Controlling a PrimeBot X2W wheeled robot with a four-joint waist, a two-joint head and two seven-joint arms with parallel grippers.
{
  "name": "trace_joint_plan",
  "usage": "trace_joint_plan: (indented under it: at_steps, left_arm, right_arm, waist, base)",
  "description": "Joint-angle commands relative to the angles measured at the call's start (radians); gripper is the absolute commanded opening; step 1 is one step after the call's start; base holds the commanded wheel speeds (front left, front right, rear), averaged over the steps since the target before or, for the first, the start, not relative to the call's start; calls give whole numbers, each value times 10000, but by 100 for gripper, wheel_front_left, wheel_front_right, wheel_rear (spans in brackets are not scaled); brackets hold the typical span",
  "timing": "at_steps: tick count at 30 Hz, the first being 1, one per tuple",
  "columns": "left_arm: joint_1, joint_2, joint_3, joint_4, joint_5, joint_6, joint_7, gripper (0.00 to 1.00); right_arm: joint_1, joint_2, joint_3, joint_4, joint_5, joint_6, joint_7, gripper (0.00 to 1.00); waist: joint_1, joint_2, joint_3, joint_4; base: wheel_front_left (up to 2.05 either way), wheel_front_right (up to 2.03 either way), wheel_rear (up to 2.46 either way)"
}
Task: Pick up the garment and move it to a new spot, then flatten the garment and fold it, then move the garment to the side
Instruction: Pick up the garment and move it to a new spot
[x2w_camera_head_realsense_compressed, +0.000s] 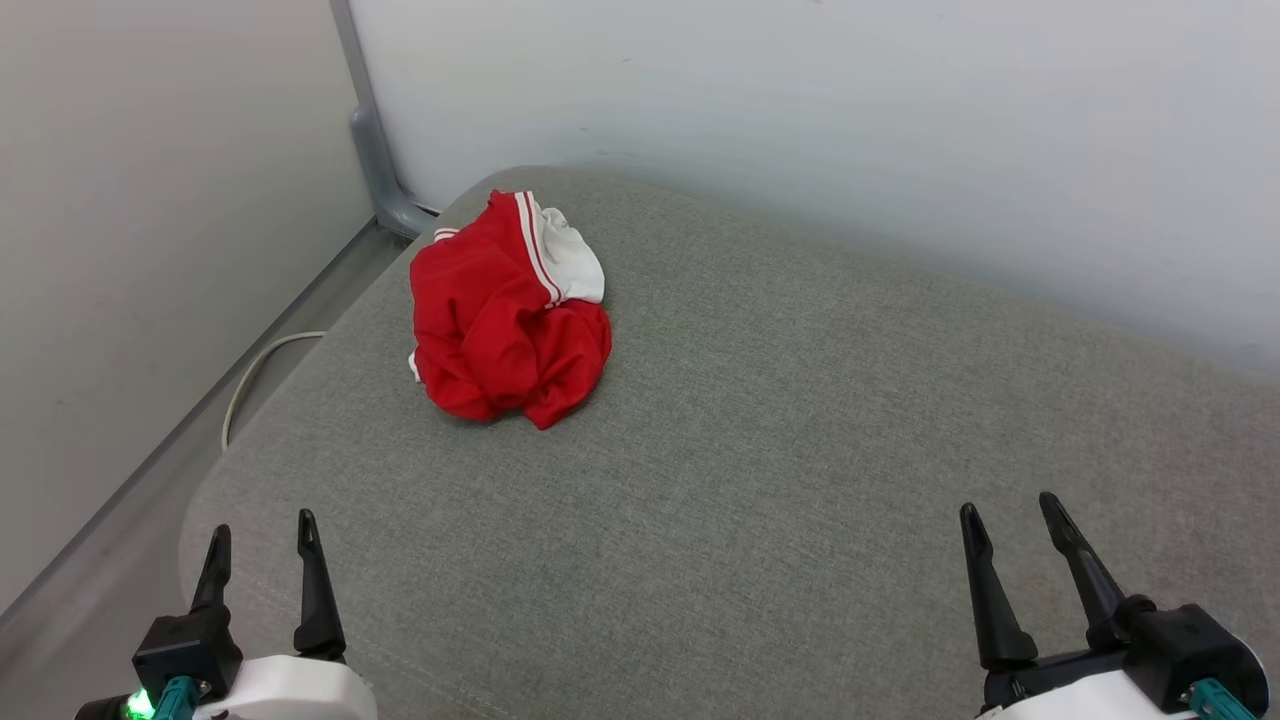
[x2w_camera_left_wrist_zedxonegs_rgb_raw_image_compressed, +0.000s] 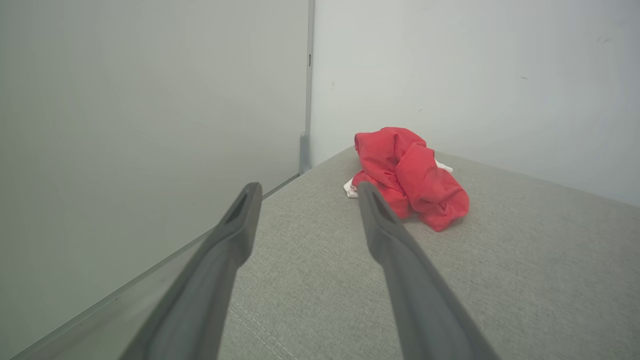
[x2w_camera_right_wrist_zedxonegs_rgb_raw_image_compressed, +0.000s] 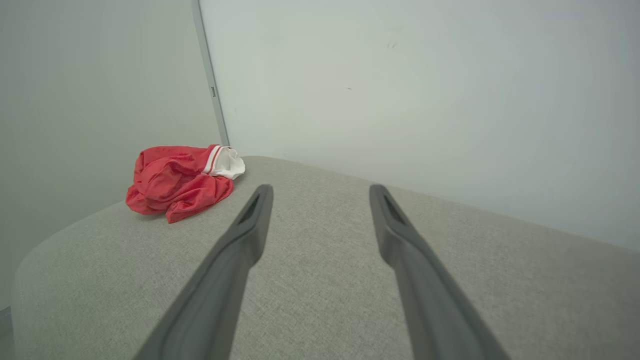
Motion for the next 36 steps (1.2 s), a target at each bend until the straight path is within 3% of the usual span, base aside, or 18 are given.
trace_joint_plan:
  at_steps: [1,10,19,25,30,33,36]
  left_arm:
    - [50,-2,39,-26,40,0,-28,100]
    - [-252,-3,122,53,-143,-36,-28,100]
    - [-2615,414,852,631,-257,-926,-28,100]
    - [-5006,1400,1295,1455,-534,-1317,-26,100]
    - [-6877,2271,1074,2582,-1122,-1452,-28,100]
    - [-7738,2825,337,3492,-1629,-1464,68,100]
    - [-8320,3509,-824,4327,-2401,-1466,1130,100]
  right_arm:
    - [88,-23,21,-38,-57,-7,-27,100]
    - [-19,-23,86,-55,-125,-7,-28,100]
    - [-586,-23,208,-313,-813,-7,-28,100]
    - [-1145,-25,210,-830,-1407,-7,-27,100]
    - [-1559,-141,146,-1318,-1673,-8,-27,100]
    - [-1700,-190,140,-1559,-1795,-7,-27,100]
    - [-1792,-246,91,-1805,-1853,-7,-28,100]
  waist:
    - [0,0,-7,22]
    - [0,0,113,-126]
    - [0,0,1118,-969]
    - [0,0,2226,-1658]
    - [0,0,2971,-2022]
    - [0,0,3247,-2176]
    - [0,0,3445,-2306]
  base:
    - [0,0,0]
    - [0,0,0]
    - [0,0,0]
    - [0,0,0]
    - [0,0,0]
    - [0,0,0]
    - [0,0,0]
